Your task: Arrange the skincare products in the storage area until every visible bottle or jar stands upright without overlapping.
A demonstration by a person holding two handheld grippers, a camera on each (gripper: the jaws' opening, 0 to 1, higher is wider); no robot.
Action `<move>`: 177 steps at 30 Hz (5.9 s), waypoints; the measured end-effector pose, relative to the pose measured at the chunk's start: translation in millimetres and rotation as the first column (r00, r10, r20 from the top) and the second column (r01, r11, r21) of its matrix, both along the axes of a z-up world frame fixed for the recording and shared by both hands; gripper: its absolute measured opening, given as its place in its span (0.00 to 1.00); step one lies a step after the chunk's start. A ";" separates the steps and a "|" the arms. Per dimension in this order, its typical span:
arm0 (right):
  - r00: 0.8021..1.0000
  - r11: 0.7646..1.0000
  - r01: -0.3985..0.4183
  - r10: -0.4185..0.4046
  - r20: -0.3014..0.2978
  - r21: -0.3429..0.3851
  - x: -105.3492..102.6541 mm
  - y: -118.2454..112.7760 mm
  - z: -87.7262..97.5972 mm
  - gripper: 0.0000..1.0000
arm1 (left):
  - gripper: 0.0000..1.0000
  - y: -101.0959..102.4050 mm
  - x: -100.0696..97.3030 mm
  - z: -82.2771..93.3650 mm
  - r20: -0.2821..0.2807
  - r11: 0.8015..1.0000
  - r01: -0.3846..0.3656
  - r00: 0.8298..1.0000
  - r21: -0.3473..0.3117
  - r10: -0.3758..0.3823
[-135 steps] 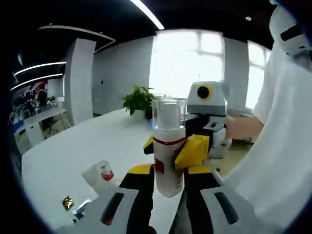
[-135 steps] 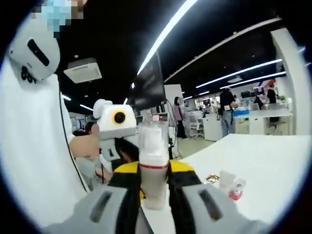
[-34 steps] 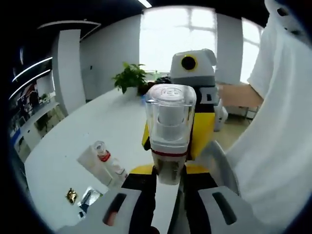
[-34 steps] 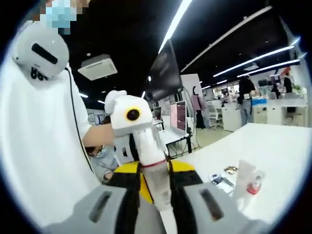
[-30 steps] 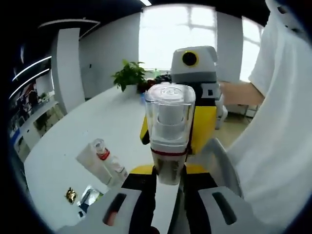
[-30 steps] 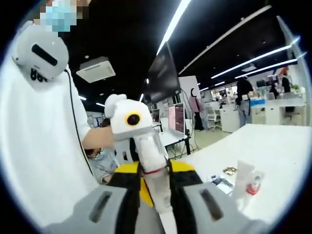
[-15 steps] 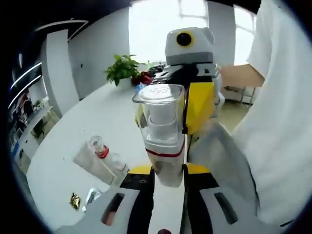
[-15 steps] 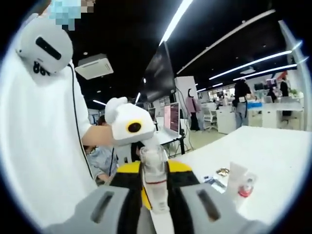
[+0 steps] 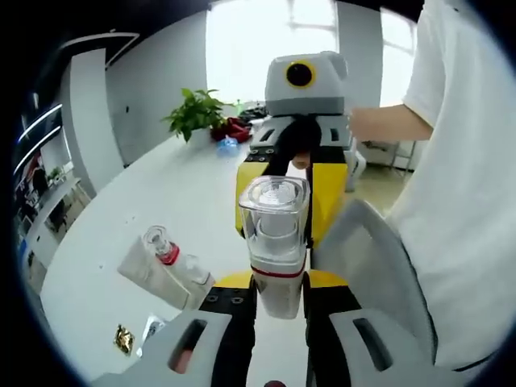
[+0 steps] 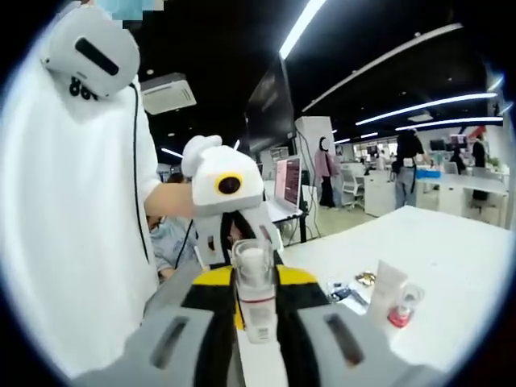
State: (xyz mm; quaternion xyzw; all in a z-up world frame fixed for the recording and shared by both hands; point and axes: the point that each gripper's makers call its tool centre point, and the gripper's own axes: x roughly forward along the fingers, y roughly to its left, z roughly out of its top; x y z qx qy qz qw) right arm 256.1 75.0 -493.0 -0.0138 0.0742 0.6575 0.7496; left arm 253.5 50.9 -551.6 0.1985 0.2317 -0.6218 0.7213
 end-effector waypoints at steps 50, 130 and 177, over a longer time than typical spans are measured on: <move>0.998 0.937 0.014 -0.033 -0.048 -0.349 41.3 7.9 -160.1 0.19 | 0.18 9.3 46.1 -157.7 -0.040 0.988 -0.131 0.990 0.082 0.135; 0.894 0.866 0.320 -0.410 -0.182 -0.384 48.4 -53.7 -184.5 0.54 | 0.19 -5.6 131.2 -155.2 -0.018 0.993 -0.112 0.993 0.038 0.113; 0.862 0.825 0.409 -0.489 -0.130 -0.390 38.4 -62.4 -164.9 0.70 | 0.56 42.7 108.8 -145.3 -0.067 0.959 -0.272 0.958 0.077 0.277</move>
